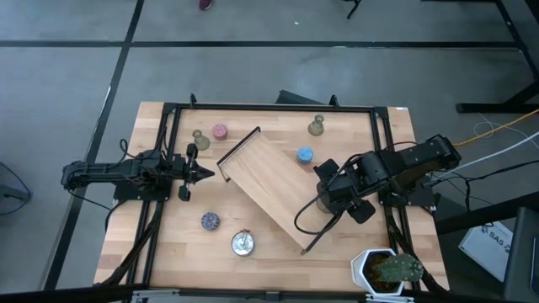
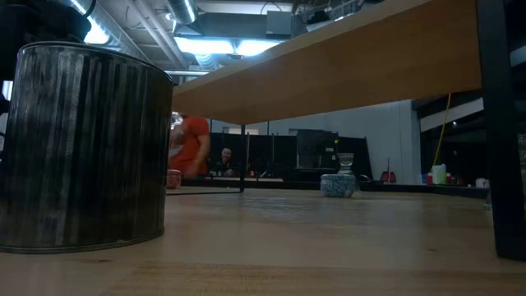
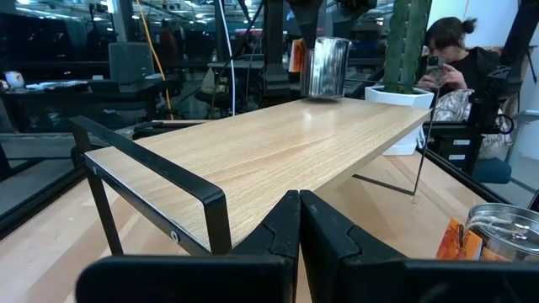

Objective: Pick & Place candle stick holders
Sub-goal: Put the top silver scented candle can on the shelf

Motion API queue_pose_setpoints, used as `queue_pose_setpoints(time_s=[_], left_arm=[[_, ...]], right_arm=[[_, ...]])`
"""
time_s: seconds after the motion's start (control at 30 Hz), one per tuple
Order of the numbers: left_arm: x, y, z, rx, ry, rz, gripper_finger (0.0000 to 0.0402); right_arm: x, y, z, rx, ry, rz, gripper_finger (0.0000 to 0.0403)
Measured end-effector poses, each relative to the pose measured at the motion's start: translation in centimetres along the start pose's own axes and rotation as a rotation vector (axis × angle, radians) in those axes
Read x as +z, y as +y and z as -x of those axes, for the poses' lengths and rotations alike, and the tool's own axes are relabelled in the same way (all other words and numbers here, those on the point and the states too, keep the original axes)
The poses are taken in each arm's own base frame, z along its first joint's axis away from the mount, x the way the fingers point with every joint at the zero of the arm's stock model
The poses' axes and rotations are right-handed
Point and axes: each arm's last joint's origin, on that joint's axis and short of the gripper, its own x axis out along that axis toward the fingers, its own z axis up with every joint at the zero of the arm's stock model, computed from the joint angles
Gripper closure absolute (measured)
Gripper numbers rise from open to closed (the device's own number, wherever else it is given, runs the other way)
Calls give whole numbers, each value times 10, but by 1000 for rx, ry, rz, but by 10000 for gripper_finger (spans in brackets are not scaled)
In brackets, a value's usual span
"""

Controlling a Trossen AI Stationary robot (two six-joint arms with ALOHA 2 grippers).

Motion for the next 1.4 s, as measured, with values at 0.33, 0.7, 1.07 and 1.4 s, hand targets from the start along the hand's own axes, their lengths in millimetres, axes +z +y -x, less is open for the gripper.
queue_pose_setpoints(time_s=[0.33,0.7,1.07,1.4], left_arm=[[0,0,0,0,0,0,398],[0,0,0,0,0,0,398],[0,0,0,0,0,0,398],[0,0,0,0,0,0,398]], right_arm=[[2,3,0,14,-12,12,33],[3,3,0,10,-26,18,31],[3,3,0,12,-29,18,31],[4,3,0,27,-45,18,31]])
